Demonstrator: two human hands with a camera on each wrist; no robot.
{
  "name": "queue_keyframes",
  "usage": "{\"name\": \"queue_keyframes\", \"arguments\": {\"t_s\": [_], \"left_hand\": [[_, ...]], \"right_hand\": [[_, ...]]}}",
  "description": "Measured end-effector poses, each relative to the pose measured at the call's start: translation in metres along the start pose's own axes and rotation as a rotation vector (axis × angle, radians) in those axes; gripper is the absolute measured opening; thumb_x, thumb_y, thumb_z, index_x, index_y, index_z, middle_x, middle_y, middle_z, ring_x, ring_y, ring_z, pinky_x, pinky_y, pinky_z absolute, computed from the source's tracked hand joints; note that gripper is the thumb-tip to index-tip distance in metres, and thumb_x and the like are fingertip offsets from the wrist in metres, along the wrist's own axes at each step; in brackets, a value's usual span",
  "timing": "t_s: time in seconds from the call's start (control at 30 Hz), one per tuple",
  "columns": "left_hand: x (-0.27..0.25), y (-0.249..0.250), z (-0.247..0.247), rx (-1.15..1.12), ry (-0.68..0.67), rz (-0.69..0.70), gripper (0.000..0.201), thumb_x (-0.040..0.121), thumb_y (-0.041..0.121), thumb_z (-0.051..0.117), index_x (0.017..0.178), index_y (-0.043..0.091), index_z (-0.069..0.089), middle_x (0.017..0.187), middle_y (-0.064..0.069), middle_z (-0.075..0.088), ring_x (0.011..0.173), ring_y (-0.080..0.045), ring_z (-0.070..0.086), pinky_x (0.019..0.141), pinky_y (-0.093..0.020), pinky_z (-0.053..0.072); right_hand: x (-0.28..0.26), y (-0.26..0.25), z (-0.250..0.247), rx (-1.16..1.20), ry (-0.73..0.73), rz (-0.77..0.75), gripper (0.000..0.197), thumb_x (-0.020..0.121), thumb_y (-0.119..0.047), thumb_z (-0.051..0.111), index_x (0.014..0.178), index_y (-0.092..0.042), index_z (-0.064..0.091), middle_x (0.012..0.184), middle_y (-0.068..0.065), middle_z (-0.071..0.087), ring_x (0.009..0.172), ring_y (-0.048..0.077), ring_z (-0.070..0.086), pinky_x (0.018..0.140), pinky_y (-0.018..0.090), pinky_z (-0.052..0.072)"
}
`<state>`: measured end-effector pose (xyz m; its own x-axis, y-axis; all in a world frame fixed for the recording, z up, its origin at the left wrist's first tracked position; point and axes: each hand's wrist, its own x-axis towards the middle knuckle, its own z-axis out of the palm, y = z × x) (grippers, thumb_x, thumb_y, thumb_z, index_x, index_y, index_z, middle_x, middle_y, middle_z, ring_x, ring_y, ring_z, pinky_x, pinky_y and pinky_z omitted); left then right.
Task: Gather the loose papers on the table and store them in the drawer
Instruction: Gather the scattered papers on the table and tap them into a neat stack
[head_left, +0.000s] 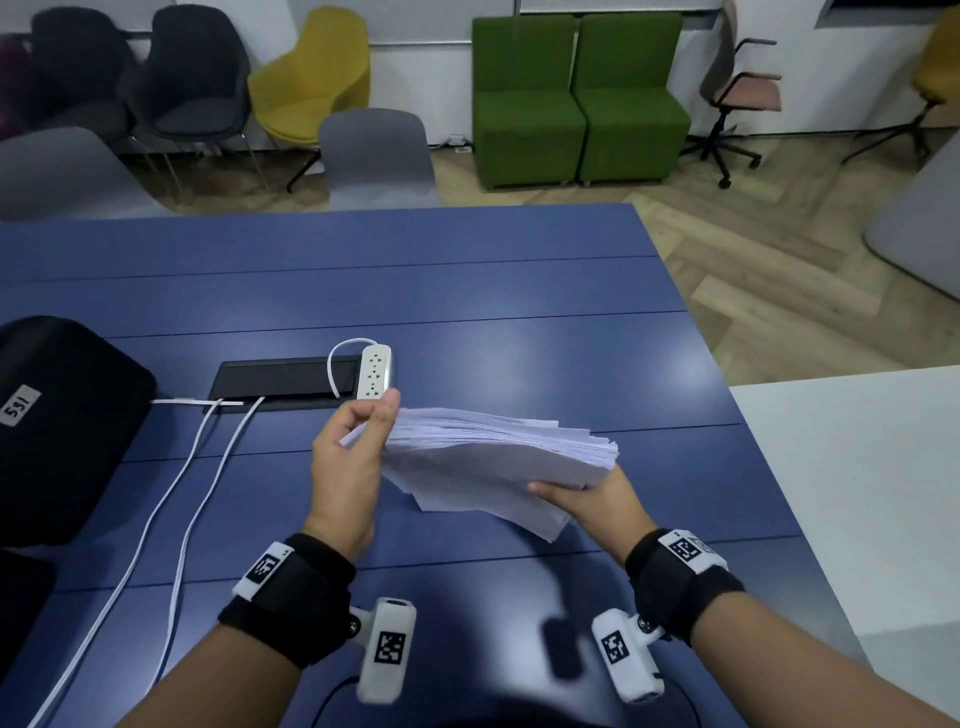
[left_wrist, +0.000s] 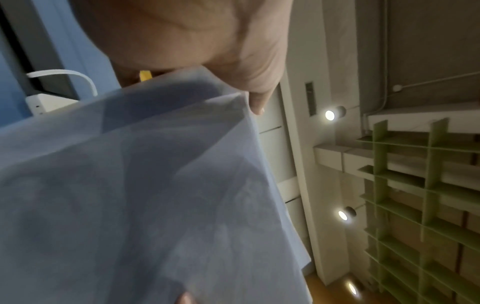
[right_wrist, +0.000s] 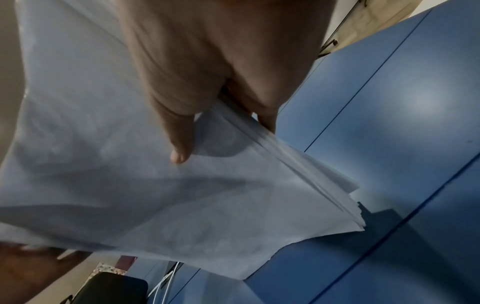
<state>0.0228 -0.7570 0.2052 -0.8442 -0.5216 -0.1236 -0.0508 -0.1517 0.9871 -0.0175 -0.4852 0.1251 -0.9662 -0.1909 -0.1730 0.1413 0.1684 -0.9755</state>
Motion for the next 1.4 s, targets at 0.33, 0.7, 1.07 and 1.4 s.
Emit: {"name": "queue_keyframes", "arguments": {"t_s": [0.33, 0.7, 1.07, 1.4], "left_hand": [[-0.033, 0.042, 0.009, 1.104, -0.268, 0.93, 0.082, 0.096, 0.062, 0.059, 0.159, 0.011, 0.045, 0.168, -0.004, 0.041, 0.161, -0.024, 0.03, 0.13, -0.063, 0.011], [-0.056, 0.007, 0.056, 1.457, -0.569, 0.869, 0.104, 0.091, 0.075, 0.051, 0.169, 0.013, 0.021, 0.178, -0.008, 0.021, 0.166, -0.026, 0.011, 0.126, -0.07, 0.016], [-0.066, 0.009, 0.083, 1.422, -0.788, 0.917, 0.104, 0.09, 0.065, 0.061, 0.17, 0.015, 0.016, 0.18, -0.005, 0.012, 0.167, -0.024, 0.006, 0.128, -0.069, 0.011], [-0.049, 0.022, 0.084, 1.436, -0.754, 0.908, 0.104, 0.091, 0.065, 0.061, 0.171, 0.023, 0.009, 0.18, 0.001, 0.01, 0.166, -0.022, 0.008, 0.131, -0.062, 0.004]], "right_hand": [[0.002, -0.004, 0.001, 0.064, -0.007, 0.023, 0.04, 0.079, -0.009, 0.091, 0.113, -0.022, 0.076, 0.113, -0.001, 0.082, 0.11, 0.016, 0.076, 0.103, 0.043, 0.059], [0.0, -0.009, -0.004, 0.062, -0.03, -0.007, 0.047, 0.078, -0.01, 0.092, 0.122, -0.017, 0.075, 0.117, 0.0, 0.081, 0.116, 0.021, 0.074, 0.107, 0.05, 0.055], [-0.001, -0.017, -0.005, -0.02, -0.038, -0.032, 0.043, 0.067, -0.04, 0.083, 0.107, -0.024, 0.077, 0.103, -0.003, 0.083, 0.102, 0.012, 0.077, 0.087, 0.035, 0.061], [0.0, -0.01, -0.004, 0.052, -0.034, -0.019, 0.035, 0.081, -0.006, 0.088, 0.112, -0.017, 0.077, 0.107, 0.001, 0.083, 0.098, 0.006, 0.076, 0.084, 0.024, 0.058]]}}
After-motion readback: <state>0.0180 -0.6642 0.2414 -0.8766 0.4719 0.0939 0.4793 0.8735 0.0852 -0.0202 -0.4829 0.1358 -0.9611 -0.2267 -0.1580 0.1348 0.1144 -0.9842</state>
